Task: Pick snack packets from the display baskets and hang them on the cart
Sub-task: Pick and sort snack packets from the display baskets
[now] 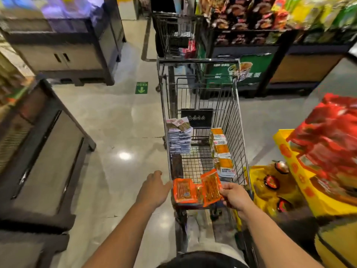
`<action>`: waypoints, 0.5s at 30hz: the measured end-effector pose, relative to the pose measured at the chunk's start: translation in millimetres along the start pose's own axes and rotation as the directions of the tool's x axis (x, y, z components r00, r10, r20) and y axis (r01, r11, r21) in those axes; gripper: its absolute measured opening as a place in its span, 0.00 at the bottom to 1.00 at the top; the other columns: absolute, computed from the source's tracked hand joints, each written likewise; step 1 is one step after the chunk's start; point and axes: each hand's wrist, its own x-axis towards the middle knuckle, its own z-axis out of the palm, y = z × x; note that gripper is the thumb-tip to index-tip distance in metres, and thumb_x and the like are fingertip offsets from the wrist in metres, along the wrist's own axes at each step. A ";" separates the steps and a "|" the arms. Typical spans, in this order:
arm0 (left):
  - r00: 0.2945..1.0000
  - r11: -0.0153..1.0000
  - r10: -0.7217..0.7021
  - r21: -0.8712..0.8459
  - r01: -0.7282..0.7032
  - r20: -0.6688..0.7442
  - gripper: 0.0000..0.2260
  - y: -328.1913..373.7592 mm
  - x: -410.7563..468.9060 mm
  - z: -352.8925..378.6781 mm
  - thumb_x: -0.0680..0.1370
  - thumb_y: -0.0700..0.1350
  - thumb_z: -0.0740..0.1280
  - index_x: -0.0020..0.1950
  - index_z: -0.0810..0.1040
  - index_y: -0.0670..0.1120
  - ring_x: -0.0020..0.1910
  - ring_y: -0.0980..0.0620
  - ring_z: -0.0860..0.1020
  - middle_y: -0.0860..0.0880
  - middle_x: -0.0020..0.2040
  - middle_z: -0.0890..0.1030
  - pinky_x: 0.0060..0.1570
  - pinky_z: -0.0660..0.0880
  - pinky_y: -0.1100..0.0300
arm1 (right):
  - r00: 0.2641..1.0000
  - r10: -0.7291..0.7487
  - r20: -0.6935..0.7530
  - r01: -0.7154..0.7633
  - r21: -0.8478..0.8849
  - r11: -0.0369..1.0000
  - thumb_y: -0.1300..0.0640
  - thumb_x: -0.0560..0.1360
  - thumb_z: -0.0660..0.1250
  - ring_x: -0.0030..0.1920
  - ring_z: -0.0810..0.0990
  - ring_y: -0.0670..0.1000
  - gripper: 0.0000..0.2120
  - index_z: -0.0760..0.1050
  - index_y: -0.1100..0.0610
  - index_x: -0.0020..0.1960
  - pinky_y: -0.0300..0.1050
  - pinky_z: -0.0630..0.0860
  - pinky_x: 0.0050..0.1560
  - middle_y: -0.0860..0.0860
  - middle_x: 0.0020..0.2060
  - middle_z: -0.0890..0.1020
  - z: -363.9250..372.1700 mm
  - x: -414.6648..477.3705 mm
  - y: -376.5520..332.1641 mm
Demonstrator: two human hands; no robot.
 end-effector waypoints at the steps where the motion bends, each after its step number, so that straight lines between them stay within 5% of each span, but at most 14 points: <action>1: 1.000 1.000 -0.013 0.000 0.013 0.013 0.29 5.8 13.5 5.5 0.81 0.60 0.64 0.77 0.65 0.46 0.68 0.42 0.74 0.42 0.72 0.72 0.66 0.72 0.51 | 1.000 0.012 -0.003 -0.012 -0.021 1.000 0.69 0.81 0.61 0.29 0.73 0.49 0.10 0.79 0.64 0.44 0.41 0.69 0.29 0.55 0.30 0.79 -3.0 18.1 -1.4; 6: 0.996 0.996 -0.092 -0.023 0.092 -0.015 0.31 30.2 80.7 32.7 0.81 0.57 0.65 0.79 0.62 0.44 0.72 0.41 0.70 0.42 0.75 0.68 0.68 0.69 0.50 | 0.993 0.117 0.030 -0.114 -0.095 0.989 0.69 0.79 0.63 0.36 0.77 0.52 0.08 0.80 0.62 0.49 0.43 0.73 0.33 0.58 0.41 0.84 -6.6 103.9 -4.2; 9: 0.988 0.986 -0.152 -0.074 0.151 -0.014 0.29 33.9 105.3 52.5 0.82 0.54 0.64 0.79 0.62 0.43 0.72 0.41 0.69 0.41 0.75 0.67 0.69 0.68 0.49 | 0.981 0.193 0.028 -0.184 -0.203 0.962 0.70 0.79 0.63 0.28 0.74 0.51 0.07 0.77 0.62 0.46 0.40 0.70 0.24 0.58 0.36 0.80 -4.4 144.5 -0.9; 15: 0.968 0.959 -0.245 -0.160 0.234 -0.056 0.30 23.8 145.8 79.4 0.83 0.56 0.61 0.81 0.57 0.46 0.75 0.42 0.66 0.43 0.78 0.63 0.71 0.66 0.48 | 0.959 0.280 0.052 -0.235 -0.413 0.880 0.69 0.77 0.66 0.32 0.77 0.51 0.08 0.76 0.62 0.40 0.41 0.71 0.28 0.58 0.34 0.79 14.0 204.4 11.6</action>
